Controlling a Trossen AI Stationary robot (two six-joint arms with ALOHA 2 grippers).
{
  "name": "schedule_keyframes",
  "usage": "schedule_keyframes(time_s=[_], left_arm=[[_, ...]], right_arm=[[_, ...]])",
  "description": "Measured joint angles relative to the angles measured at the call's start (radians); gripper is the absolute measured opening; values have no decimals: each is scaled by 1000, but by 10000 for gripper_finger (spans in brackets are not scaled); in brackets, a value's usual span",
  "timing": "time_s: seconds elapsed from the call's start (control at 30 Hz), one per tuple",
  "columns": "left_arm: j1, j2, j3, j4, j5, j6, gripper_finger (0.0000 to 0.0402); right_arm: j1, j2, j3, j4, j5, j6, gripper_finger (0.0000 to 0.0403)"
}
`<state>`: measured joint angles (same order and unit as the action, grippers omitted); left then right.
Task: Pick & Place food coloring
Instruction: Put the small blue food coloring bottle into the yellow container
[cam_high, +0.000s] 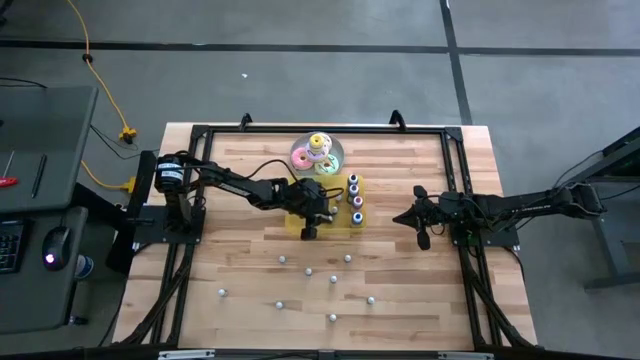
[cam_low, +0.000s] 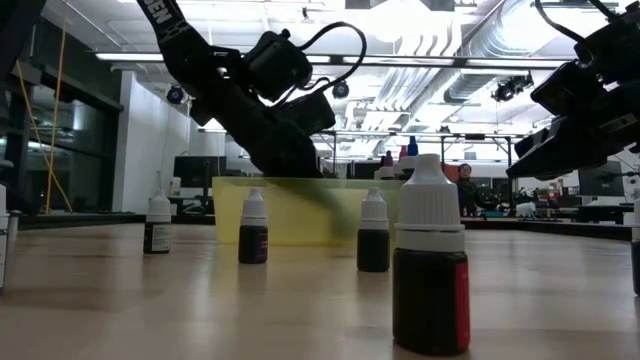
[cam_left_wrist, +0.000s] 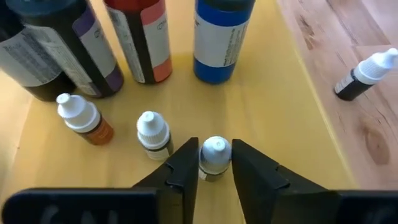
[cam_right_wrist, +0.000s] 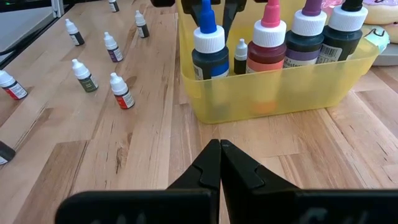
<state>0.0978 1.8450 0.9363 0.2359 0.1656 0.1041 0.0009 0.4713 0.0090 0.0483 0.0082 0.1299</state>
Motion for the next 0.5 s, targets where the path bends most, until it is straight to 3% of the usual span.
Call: schedule_keyframes(time_s=[0.2,0.5], left_arm=[[0,0,0,0,1,2,121],[0,0,1,-1,-41,4,125]], right_arm=[[0,0,0,0,0,0,0],[0,0,0,0,0,0,0]])
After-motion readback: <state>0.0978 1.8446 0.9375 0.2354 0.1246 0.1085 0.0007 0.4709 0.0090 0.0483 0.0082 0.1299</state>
